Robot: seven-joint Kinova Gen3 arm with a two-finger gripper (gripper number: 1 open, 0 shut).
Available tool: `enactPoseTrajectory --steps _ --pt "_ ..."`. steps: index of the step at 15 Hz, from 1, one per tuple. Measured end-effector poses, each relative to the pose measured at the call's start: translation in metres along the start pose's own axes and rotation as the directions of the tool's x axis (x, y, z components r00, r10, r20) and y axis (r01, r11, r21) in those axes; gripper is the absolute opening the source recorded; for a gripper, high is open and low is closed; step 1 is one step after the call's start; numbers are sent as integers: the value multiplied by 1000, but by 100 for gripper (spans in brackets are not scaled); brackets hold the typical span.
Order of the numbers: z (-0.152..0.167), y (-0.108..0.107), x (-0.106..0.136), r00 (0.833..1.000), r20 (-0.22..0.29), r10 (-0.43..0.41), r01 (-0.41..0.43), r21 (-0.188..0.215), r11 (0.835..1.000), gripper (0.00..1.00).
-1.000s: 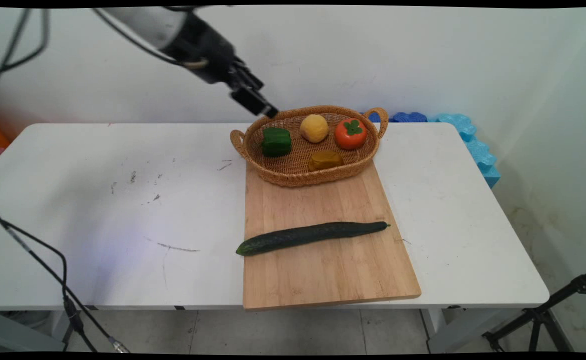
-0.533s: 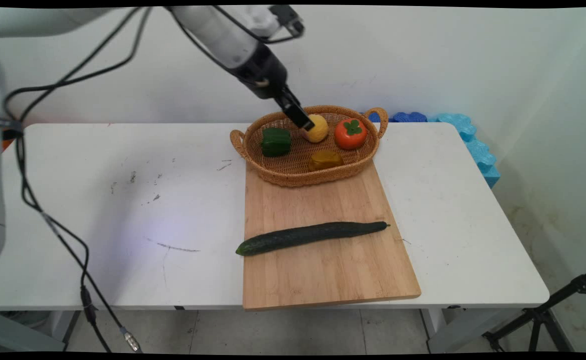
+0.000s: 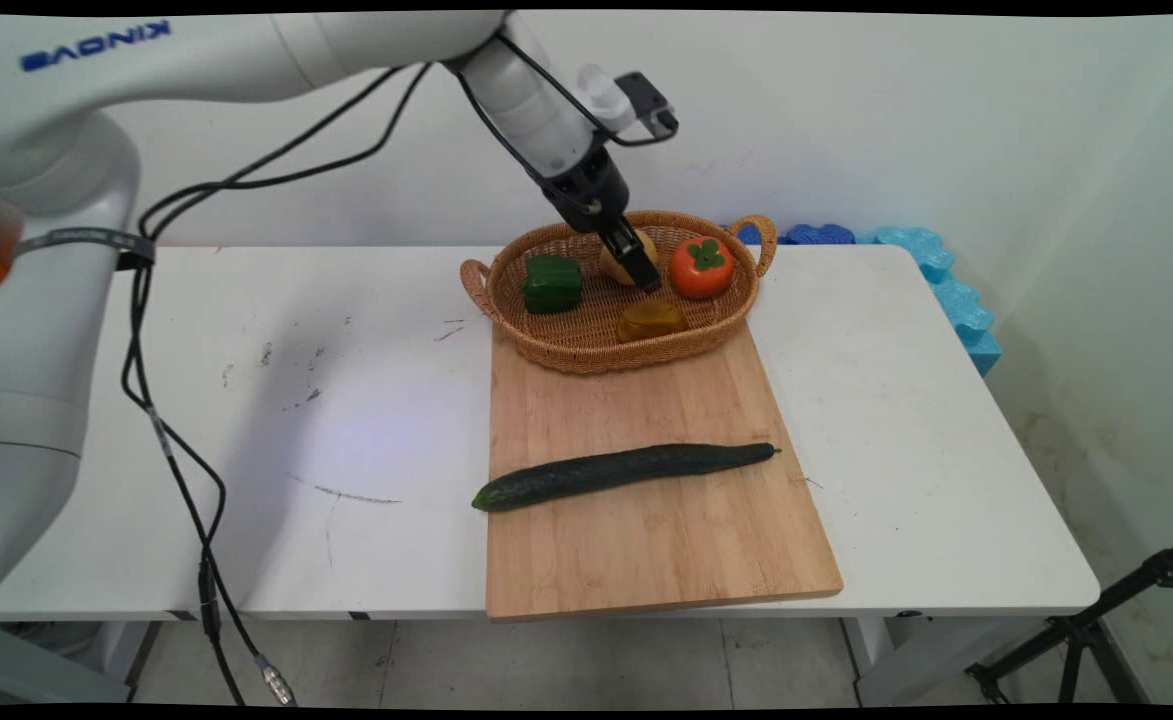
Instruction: Pick up the potato from the vegetable basket
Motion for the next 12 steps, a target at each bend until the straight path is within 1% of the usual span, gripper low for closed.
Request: enactPoseTrajectory --steps 5,12 --pt "34 -3 5 998 54 21 -19 -29 999 100" --pt "59 -5 8 995 88 39 -35 -48 998 100"
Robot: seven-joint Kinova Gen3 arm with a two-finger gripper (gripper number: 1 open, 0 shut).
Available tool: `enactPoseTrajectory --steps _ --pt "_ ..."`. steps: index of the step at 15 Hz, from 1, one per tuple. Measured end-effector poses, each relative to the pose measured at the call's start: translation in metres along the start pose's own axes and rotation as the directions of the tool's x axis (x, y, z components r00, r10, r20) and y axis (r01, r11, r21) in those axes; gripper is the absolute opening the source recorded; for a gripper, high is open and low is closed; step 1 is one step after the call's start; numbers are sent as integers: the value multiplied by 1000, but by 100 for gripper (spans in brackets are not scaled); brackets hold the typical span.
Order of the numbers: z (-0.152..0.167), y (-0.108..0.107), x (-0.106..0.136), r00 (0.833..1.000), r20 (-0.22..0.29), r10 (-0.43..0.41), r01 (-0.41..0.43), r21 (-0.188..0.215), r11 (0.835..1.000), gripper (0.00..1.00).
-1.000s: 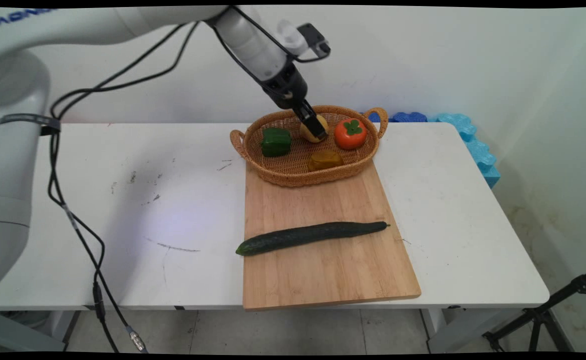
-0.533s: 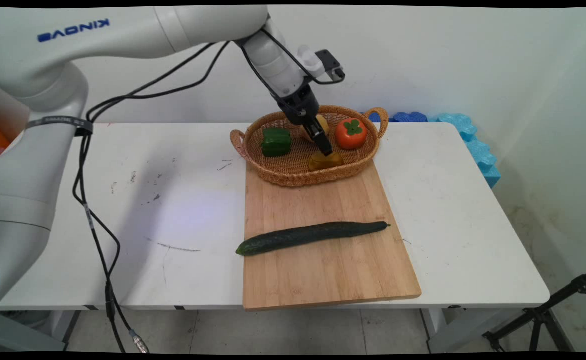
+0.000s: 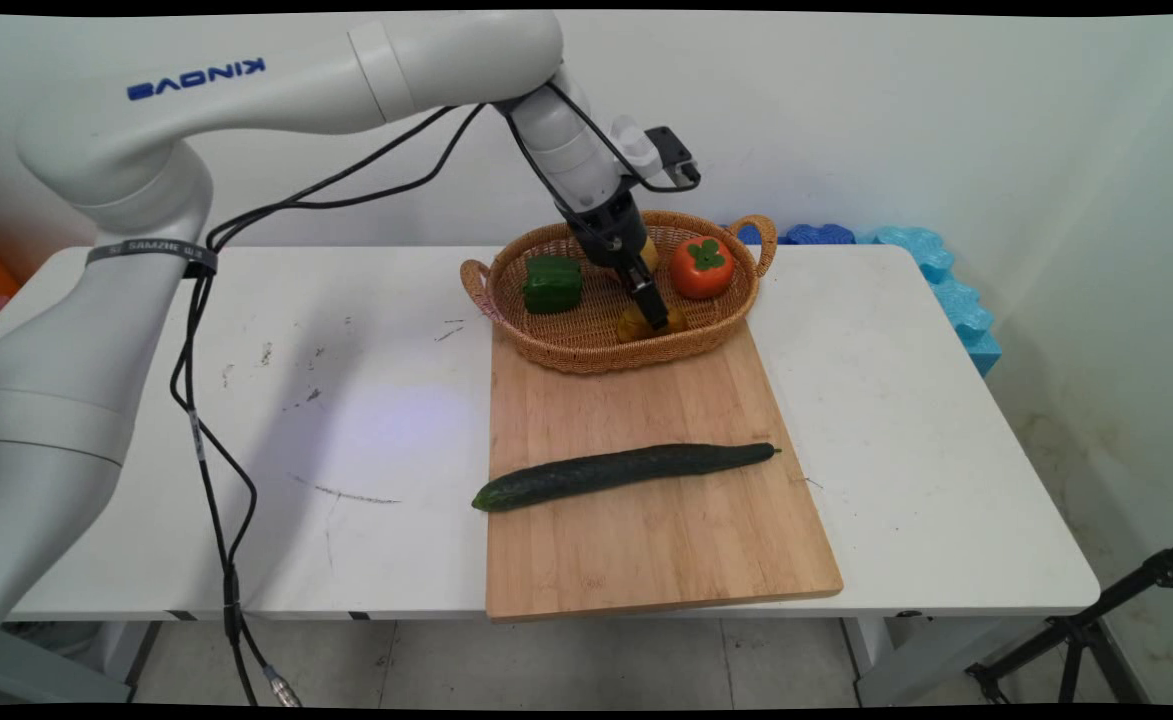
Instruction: Pick up the potato from the vegetable basket, then place the picked object on the cutting board
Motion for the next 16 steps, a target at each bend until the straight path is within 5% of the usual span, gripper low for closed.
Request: enactPoseTrajectory --steps 2,3,10,16 --pt "6 0 1 1000 5 5 -5 -4 1000 100" --pt "8 0 1 1000 6 7 -7 -6 1000 0" --pt "12 1 4 999 3 41 -41 -3 999 0" --pt "-25 5 8 998 -45 49 -48 34 998 0"
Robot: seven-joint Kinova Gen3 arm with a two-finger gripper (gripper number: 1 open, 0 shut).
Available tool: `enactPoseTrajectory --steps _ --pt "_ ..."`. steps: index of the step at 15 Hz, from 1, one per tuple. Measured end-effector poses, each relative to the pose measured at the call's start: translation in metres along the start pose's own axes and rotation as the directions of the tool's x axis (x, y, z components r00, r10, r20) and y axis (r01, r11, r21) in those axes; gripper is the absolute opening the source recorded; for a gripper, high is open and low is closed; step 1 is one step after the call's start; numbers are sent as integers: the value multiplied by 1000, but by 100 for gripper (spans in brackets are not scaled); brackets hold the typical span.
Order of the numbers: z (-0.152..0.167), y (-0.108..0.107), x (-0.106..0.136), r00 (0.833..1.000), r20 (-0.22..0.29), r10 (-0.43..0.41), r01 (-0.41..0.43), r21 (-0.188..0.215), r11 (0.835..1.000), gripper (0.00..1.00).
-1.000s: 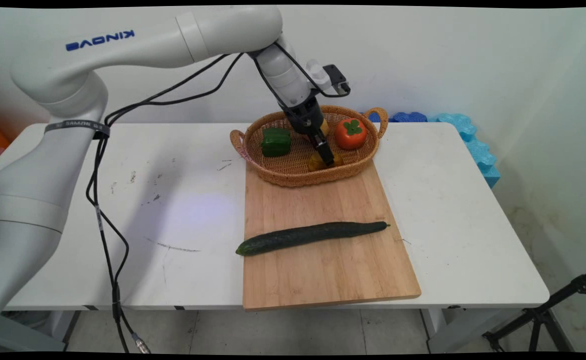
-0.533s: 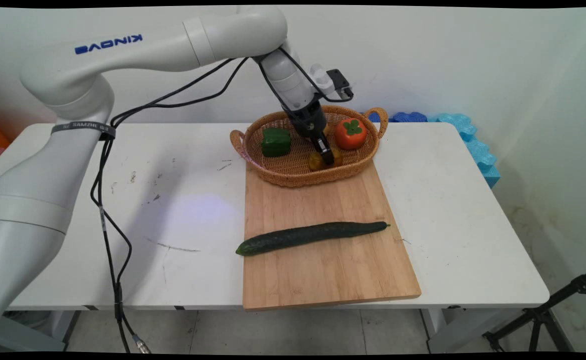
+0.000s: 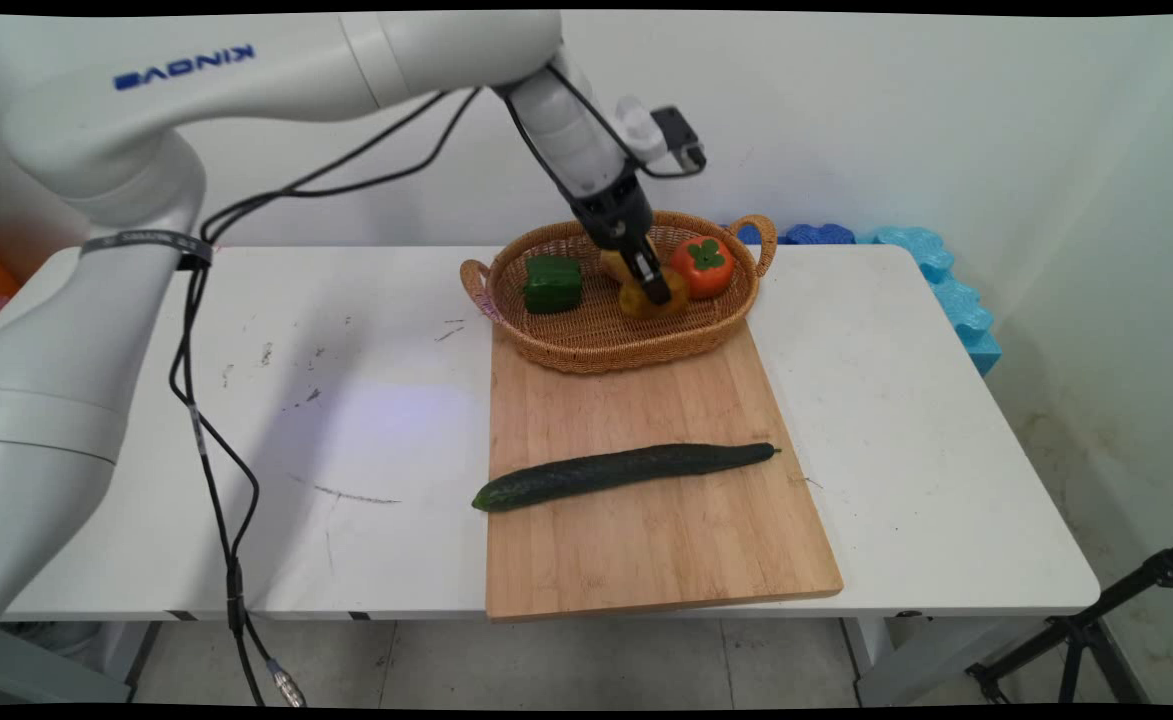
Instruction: Place the picked object on the cutting board
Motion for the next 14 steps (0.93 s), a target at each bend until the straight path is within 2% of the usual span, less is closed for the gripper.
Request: enactPoseTrajectory --steps 3,6,11,14 --pt "-49 12 4 998 -56 -8 9 13 1000 0" --pt "-94 36 4 995 -104 -11 11 -2 1000 0" --pt "-141 86 -7 990 -142 0 -6 -39 999 0" --pt "-150 113 -16 989 -146 2 -11 -60 998 0"
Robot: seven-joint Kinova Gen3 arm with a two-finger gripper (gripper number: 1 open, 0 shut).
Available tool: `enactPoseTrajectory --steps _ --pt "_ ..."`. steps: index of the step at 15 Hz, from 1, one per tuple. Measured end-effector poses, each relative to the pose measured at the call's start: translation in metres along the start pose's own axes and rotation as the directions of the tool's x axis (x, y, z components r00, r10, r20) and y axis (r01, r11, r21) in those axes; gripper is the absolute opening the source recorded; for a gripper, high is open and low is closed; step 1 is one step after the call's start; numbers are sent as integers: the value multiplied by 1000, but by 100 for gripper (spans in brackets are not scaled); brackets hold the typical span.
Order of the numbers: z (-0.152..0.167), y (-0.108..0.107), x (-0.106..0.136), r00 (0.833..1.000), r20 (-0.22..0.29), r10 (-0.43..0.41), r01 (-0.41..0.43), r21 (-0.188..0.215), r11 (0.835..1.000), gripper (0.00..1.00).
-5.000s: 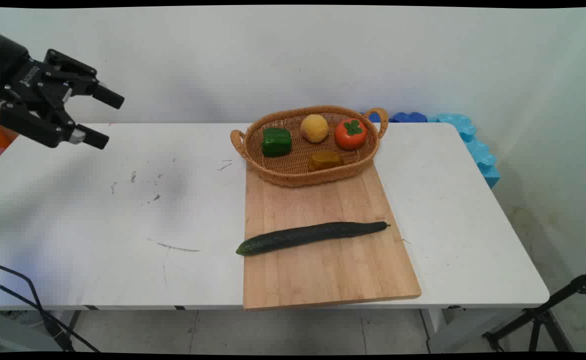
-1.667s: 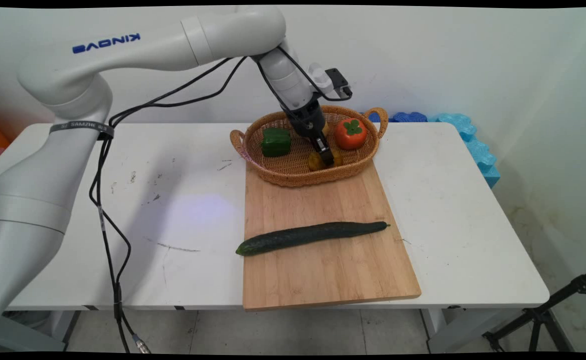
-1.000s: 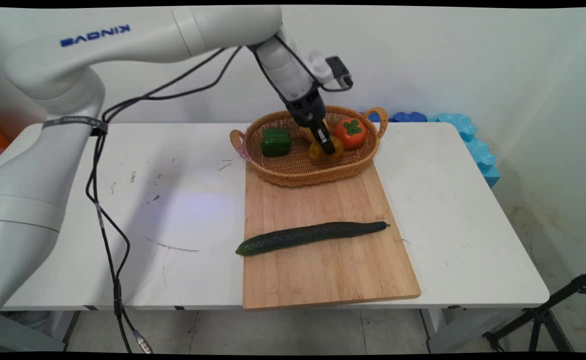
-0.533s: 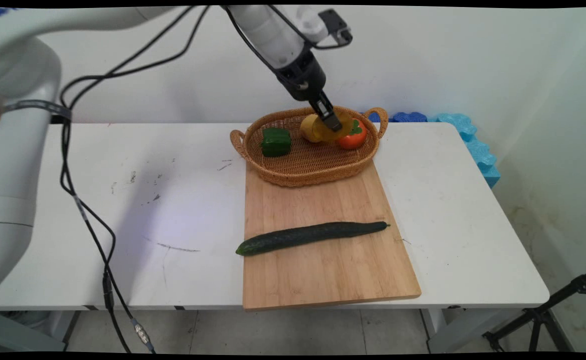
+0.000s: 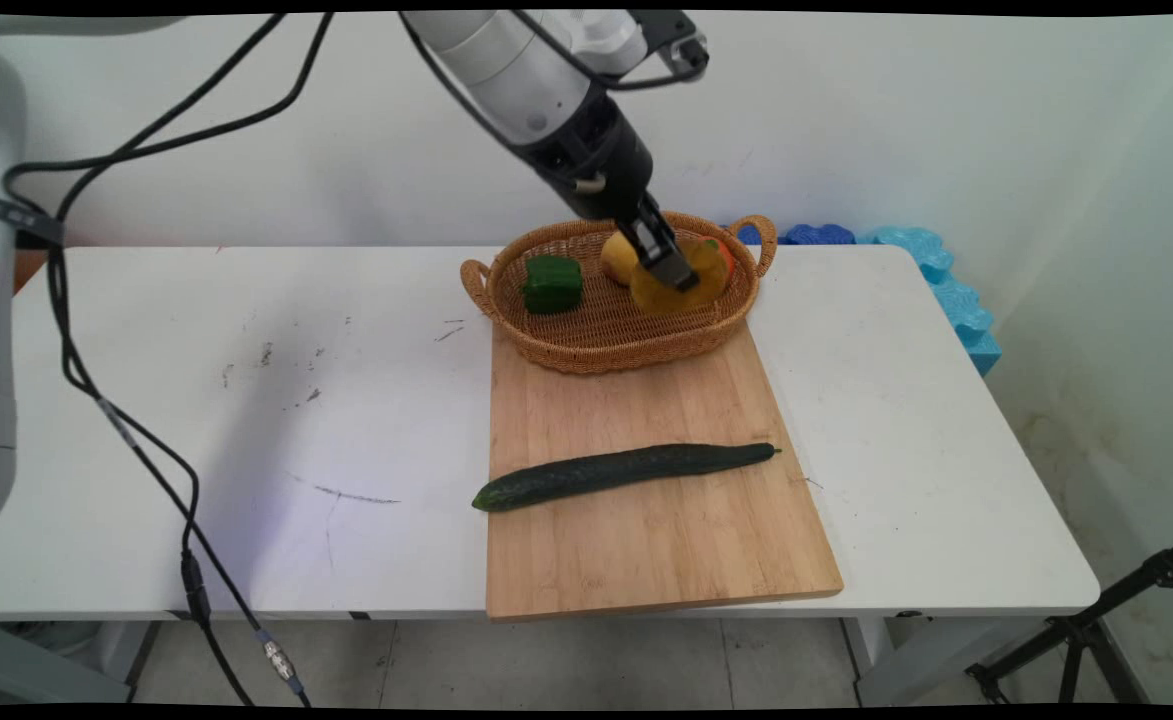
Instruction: Place the picked object on the cutting board
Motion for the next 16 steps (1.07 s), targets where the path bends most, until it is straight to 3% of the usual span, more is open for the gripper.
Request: enactPoseTrajectory --steps 4,8,16 --pt "8 42 -16 1000 9 -18 18 -41 999 0" --pt "36 73 -31 999 26 -23 24 -75 997 0" --pt "109 105 -56 997 70 -34 42 -112 993 0"
